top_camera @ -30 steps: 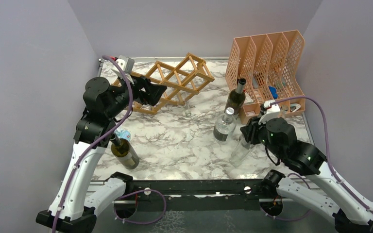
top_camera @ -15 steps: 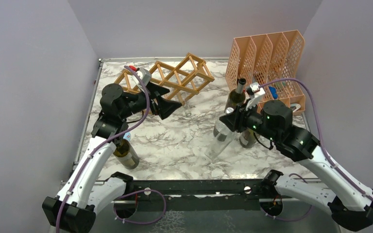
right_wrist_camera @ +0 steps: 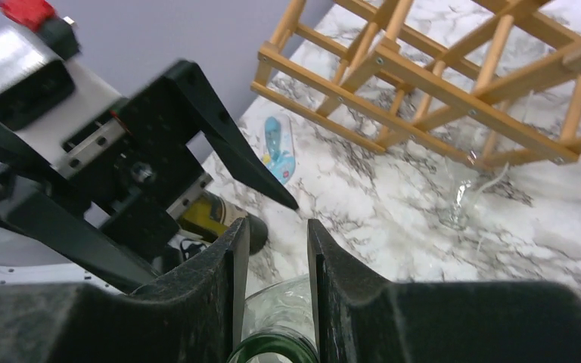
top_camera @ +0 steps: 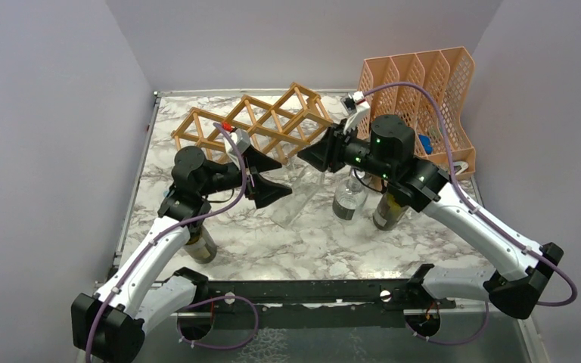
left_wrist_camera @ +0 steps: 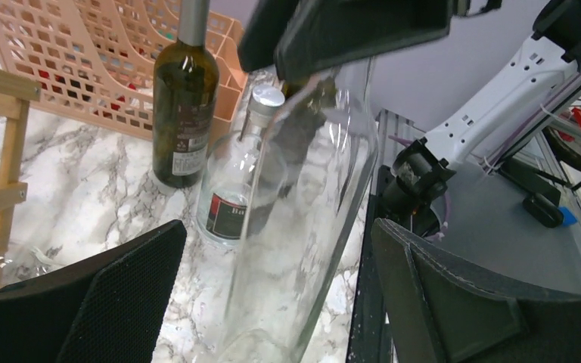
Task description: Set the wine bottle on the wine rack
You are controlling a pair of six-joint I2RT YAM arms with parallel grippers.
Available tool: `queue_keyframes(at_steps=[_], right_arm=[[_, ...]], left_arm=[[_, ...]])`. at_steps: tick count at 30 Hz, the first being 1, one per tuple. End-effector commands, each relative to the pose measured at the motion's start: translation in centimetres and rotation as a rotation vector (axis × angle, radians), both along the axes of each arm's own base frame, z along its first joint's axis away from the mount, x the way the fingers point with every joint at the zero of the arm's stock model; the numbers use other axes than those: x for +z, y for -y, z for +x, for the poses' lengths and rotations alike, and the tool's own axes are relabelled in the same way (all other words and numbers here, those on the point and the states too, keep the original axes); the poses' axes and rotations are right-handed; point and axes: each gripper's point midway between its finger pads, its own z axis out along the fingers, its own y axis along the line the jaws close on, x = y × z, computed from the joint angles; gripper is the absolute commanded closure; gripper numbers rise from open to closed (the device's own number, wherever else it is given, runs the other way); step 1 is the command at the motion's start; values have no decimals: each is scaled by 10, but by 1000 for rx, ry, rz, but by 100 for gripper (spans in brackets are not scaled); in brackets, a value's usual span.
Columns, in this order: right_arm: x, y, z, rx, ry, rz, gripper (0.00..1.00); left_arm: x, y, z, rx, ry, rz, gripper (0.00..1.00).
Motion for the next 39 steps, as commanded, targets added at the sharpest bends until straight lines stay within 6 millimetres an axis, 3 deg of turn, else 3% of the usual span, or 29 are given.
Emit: queue_keyframes(at_steps=[1, 5, 13, 25, 31, 35, 37, 39], right_arm=[[78, -18, -8, 97, 142, 193, 99], [86, -30, -16, 191, 159, 190, 99], [97, -50, -29, 359, 190, 178, 99], [122, -50, -40, 423, 272, 200, 99], [129, -51, -44, 449, 287, 212, 99], [131, -50, -46, 455, 280, 211, 96], [130, -49, -45, 444, 265, 201, 83], [129, -47, -47, 442, 265, 192, 61]], left_arm=[[-11, 2, -7, -42, 25, -2, 1], [-23, 1, 2, 6, 3, 9, 1], [-25, 10, -19, -135, -22, 15, 1], [-17, 6, -34, -157, 40, 4, 11], [-3, 7, -29, -144, 93, -2, 51], [16, 8, -23, -132, 176, 0, 99], [22, 7, -17, -110, 212, 4, 100], [26, 7, -12, -83, 248, 7, 100]])
